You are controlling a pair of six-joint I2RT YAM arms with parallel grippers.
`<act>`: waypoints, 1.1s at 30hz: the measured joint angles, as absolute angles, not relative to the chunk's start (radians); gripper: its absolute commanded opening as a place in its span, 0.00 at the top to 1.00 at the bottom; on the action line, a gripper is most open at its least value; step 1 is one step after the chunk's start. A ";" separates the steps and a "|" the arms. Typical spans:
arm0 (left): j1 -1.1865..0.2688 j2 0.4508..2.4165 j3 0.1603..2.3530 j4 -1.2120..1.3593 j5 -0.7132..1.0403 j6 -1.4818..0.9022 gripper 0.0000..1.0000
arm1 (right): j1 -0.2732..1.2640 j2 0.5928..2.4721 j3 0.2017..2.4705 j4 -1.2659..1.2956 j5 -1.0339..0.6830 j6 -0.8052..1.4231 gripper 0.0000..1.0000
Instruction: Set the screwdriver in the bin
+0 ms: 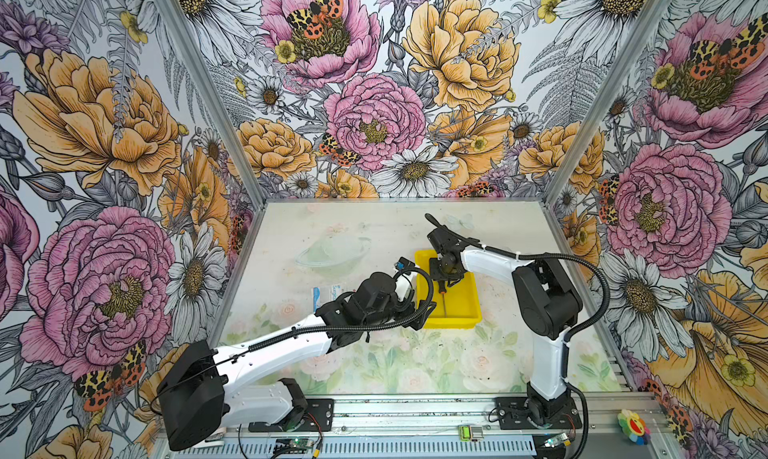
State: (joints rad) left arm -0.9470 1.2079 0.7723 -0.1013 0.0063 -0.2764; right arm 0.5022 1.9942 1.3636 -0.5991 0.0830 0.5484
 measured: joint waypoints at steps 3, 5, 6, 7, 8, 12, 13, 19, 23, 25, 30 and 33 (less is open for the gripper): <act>-0.947 1.200 0.772 -0.101 -0.007 -0.276 0.01 | 0.502 1.994 1.364 -0.592 0.083 0.553 0.55; -0.947 1.193 0.772 -0.101 -0.012 -0.276 0.01 | 0.502 1.994 1.364 -0.591 0.083 0.553 0.53; -0.947 1.190 0.772 -0.101 -0.014 -0.276 0.01 | 0.502 1.994 1.364 -0.590 0.084 0.554 0.52; -0.947 1.188 0.772 -0.101 -0.015 -0.276 0.01 | 0.502 1.993 1.363 -0.590 0.084 0.554 0.51; -0.947 1.186 0.772 -0.101 -0.016 -0.276 0.01 | 0.502 1.991 1.362 -0.590 0.085 0.554 0.50; -0.947 1.177 0.772 -0.101 -0.017 -0.274 0.01 | 0.502 1.969 1.356 -0.590 0.087 0.555 0.45; -0.947 1.175 0.772 -0.101 -0.019 -0.271 0.01 | 0.502 1.958 1.354 -0.590 0.086 0.558 0.43; -0.947 1.143 0.757 -0.101 -0.030 -0.264 0.01 | 0.503 1.852 1.320 -0.589 0.098 0.566 0.34; -0.947 1.118 0.732 -0.102 -0.034 -0.260 0.01 | 0.503 1.752 1.279 -0.590 0.115 0.576 0.29; -0.947 1.106 0.725 -0.109 -0.035 -0.258 0.01 | 0.503 1.697 1.251 -0.590 0.130 0.589 0.22; -0.944 1.063 0.709 -0.131 -0.057 -0.253 0.01 | 0.505 1.539 1.167 -0.590 0.177 0.609 0.01; -0.937 1.029 0.687 -0.138 -0.099 -0.253 0.01 | 0.505 1.427 1.108 -0.591 0.214 0.612 0.00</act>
State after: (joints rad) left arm -0.9371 1.0294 0.6868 -0.1383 -0.0994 -0.2527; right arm 0.5053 1.4265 1.1076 -0.5907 0.2138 0.6125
